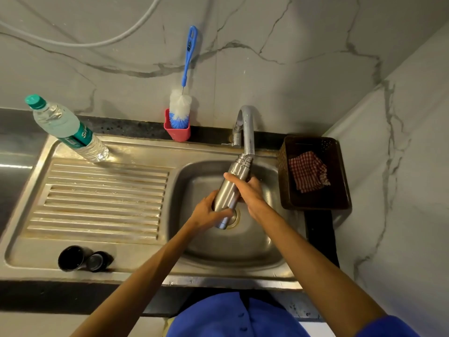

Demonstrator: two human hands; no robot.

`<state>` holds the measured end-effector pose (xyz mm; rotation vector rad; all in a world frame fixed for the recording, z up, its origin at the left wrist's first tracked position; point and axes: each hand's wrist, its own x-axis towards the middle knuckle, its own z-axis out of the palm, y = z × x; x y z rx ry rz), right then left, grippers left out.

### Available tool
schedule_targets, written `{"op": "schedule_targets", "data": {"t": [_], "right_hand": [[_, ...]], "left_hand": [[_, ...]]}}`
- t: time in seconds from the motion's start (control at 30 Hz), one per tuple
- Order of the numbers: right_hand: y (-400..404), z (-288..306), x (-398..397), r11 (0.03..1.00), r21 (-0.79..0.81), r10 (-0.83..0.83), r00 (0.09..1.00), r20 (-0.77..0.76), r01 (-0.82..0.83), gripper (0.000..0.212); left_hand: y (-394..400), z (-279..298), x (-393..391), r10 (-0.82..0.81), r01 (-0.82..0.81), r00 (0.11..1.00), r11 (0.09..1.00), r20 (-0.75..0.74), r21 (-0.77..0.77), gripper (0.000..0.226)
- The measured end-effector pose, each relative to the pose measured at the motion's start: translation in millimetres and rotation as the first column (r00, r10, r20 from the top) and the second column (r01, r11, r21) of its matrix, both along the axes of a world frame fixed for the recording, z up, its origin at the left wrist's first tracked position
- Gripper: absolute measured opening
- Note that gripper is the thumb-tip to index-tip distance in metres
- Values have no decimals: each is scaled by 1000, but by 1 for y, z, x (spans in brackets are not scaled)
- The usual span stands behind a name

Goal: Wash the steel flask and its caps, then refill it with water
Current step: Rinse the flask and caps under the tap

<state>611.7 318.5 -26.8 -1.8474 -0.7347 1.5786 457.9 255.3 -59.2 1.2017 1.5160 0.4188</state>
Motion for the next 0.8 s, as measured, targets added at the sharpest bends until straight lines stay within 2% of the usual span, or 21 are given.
{"op": "schedule_targets", "data": {"t": [0.07,0.13,0.23,0.33,0.43,0.5,0.67,0.77,0.8], "right_hand": [[2,2,-1,999,46,-36,990,136,30,83],[1,3,-4,997,79,-1,980,200,-15,89],[-7,5,-4,980,135,120,976,184,-146,76],[-18,5,1,941,218,189,937,294,-258,62],[-20,14,0,934,275,109,913,392,-230,54],[-13,17,-4,936,305,50,925,376,-175,53],[-6,19,-4,908,285,161,884,438,-307,57],[-1,21,-2,926,344,-8,904,427,-155,56],[1,20,-4,917,368,-19,902,431,-156,57]], "left_hand": [[0,1,7,7,-6,999,1000,-40,26,90],[2,-2,11,-1,4,995,1000,-101,30,87],[7,-11,12,17,-16,993,1000,-119,9,86],[8,-16,16,-13,15,990,1000,-137,14,93],[5,-20,21,0,2,993,1000,-120,18,96],[3,-21,21,37,-38,994,999,-99,0,96],[-4,-21,7,99,-97,994,995,-46,37,83],[-7,-27,-2,127,-126,992,991,-26,46,82],[-8,-29,-3,133,-131,991,990,-24,44,80]]}}
